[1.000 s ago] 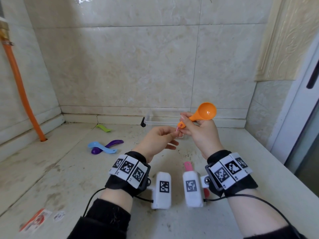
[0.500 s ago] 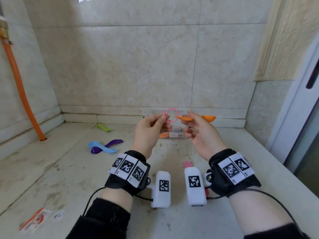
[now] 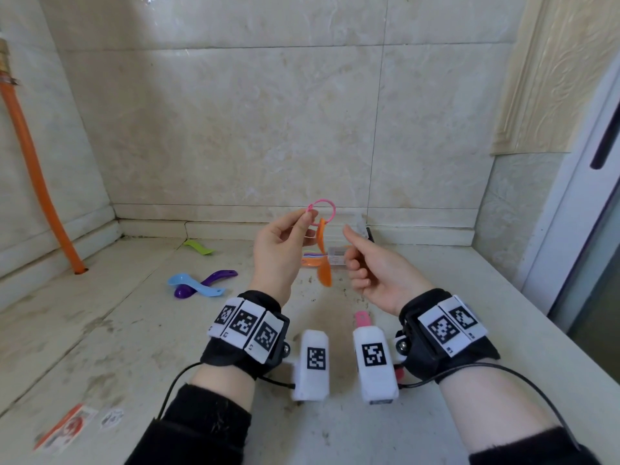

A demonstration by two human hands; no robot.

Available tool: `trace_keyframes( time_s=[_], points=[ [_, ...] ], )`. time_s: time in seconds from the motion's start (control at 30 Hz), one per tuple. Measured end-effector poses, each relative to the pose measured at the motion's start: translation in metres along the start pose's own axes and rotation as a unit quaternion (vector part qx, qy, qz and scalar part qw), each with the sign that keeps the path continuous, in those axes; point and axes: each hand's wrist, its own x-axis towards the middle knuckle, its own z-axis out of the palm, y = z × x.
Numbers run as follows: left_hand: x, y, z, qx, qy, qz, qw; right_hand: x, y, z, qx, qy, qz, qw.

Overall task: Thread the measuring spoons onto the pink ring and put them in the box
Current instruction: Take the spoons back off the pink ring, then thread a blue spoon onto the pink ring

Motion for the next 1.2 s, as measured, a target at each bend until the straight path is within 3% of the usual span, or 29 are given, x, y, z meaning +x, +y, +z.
trace_keyframes(
  time_s=[0.27,0.43,0.6,0.67,0.73,0.8,0.87,0.93,1.07,1.13,1.2],
  points=[
    [-0.001,0.002,-0.001,0.045,-0.003,-0.016,0.999,0.003,0.0,-0.005,-0.009,0.067,-0.167,0.984],
    [-0.003,0.003,0.001,0.06,-0.054,-0.034,0.996,0.006,0.005,-0.004,-0.103,0.054,-0.211,0.97],
    [-0.003,0.006,-0.002,0.064,-0.074,-0.069,0.993,0.008,0.005,-0.005,-0.127,0.044,-0.229,0.964],
    [-0.001,0.01,-0.007,0.119,-0.094,-0.08,0.985,0.009,0.006,-0.006,-0.129,0.035,-0.23,0.964],
    [0.004,0.012,-0.02,0.274,-0.072,-0.069,0.957,0.009,0.006,-0.006,-0.117,0.032,-0.231,0.965],
    [0.011,0.011,-0.045,0.439,0.006,-0.069,0.896,0.009,0.006,-0.005,-0.112,0.035,-0.23,0.966],
    [0.02,0.006,-0.074,0.514,0.09,-0.108,0.846,0.009,0.006,-0.006,-0.11,0.036,-0.225,0.967],
    [0.027,-0.002,-0.098,0.564,0.122,-0.181,0.796,0.009,0.007,-0.004,-0.109,0.029,-0.22,0.969],
    [0.035,-0.018,-0.11,0.618,0.012,-0.283,0.733,0.008,0.008,-0.001,-0.117,0.026,-0.205,0.971],
    [0.037,-0.019,-0.11,0.666,-0.035,-0.293,0.686,0.008,0.008,-0.001,-0.119,0.024,-0.199,0.972],
    [0.037,-0.018,-0.109,0.69,-0.053,-0.288,0.662,0.007,0.008,0.0,-0.116,0.024,-0.196,0.973]
  ],
)
